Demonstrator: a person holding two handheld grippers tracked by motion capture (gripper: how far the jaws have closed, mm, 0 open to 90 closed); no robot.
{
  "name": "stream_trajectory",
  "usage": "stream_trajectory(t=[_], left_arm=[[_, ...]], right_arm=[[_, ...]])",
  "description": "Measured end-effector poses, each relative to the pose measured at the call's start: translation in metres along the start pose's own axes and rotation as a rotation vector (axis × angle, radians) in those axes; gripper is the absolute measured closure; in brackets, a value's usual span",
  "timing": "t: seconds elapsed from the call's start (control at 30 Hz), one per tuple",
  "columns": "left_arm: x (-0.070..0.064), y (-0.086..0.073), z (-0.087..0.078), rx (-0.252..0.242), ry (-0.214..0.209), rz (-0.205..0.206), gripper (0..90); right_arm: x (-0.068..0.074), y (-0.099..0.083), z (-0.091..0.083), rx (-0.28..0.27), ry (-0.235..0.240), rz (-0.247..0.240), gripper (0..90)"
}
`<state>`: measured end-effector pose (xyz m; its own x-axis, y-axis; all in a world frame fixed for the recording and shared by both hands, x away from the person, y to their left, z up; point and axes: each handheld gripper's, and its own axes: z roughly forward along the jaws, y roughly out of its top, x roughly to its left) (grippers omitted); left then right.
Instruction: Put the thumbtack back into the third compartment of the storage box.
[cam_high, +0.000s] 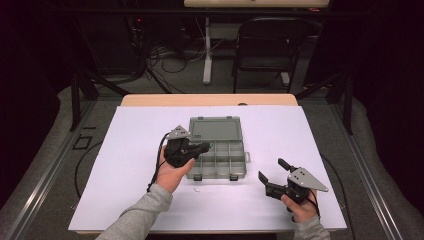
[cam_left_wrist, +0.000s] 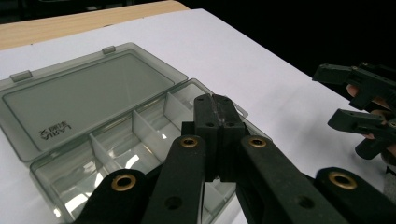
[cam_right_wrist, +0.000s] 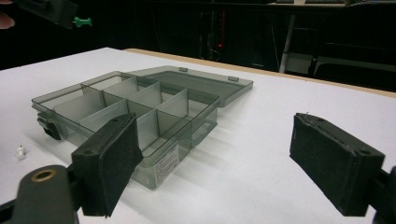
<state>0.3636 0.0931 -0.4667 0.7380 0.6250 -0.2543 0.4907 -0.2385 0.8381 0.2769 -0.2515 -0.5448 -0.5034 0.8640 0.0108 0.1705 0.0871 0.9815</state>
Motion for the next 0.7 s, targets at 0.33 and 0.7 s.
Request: stream_trajectory(t=[0.33,0.7], left_arm=[[-0.003,0.014,0.029,0.037,0.003,0.007,90.0],[0.0,0.015,0.06,0.095,0.033,-0.012,90.0]], right_arm=[[0.0,0.0,0.0,0.001,0.002,-0.001,15.4],[0.0,0.0,0.0,0.003,0.005,0.0,15.4]])
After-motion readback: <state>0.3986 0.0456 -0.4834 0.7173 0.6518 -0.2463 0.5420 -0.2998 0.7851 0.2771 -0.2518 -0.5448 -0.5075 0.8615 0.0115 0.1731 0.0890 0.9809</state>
